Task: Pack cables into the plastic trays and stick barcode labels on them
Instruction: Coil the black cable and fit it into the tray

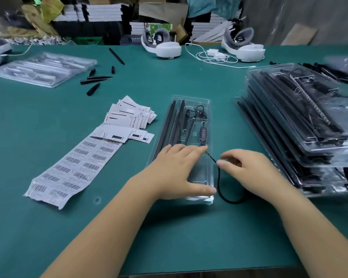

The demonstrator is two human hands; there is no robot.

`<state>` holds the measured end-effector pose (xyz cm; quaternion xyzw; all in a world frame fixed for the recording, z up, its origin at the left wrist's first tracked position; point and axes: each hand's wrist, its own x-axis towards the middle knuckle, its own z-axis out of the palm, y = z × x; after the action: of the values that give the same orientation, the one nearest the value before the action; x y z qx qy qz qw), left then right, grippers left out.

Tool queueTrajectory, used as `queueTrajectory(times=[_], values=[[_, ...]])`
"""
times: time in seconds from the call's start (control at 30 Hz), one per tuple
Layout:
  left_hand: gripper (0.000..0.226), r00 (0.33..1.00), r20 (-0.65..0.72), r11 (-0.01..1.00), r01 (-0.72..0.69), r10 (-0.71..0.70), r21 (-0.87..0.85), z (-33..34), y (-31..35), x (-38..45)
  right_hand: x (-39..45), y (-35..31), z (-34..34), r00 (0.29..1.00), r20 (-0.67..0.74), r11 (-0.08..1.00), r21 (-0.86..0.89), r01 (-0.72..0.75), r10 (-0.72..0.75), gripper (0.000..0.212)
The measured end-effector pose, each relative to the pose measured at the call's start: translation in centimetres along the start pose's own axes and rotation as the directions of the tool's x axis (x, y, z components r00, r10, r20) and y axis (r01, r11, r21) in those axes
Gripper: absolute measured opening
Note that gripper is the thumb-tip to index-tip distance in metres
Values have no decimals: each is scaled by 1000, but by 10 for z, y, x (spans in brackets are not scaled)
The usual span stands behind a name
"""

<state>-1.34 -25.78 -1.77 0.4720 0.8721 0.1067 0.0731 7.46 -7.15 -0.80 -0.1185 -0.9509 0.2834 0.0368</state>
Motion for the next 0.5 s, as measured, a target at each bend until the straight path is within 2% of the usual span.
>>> queueTrajectory(times=[0.07,0.1,0.17,0.2,0.23,0.27,0.3,0.37,0.43,0.5], values=[[97,1000,-17,999,21,-20,28,-3,-1,-3,6,-7,-1,988,150,997,74,-32,21,6],[96,999,-24,998,36,-34,49,-4,-1,-4,7,-11,-1,980,197,993,106,-59,37,9],[94,998,-4,995,60,-60,78,-7,-1,-6,12,-14,0,968,227,957,242,-160,104,20],[93,997,18,994,71,-73,81,-9,-1,-6,15,-15,-1,959,238,898,370,-238,156,23],[93,995,36,993,85,-88,76,-11,-1,-7,18,-18,-4,948,251,835,463,-297,198,21],[92,993,50,993,100,-104,67,-13,-2,-8,21,-20,-10,949,249,817,493,-298,196,16],[92,991,63,991,118,-122,59,-14,-3,-9,24,-19,-19,958,243,857,450,-250,152,12],[90,985,67,986,159,-162,44,-17,-5,-12,28,-12,-41,939,344,990,122,-72,26,20],[88,976,65,978,208,-209,27,-20,-10,-14,23,-9,-56,859,512,985,-163,59,33,33],[89,968,67,970,241,-243,41,-22,-12,-17,15,-5,-58,839,541,975,-207,74,51,20]])
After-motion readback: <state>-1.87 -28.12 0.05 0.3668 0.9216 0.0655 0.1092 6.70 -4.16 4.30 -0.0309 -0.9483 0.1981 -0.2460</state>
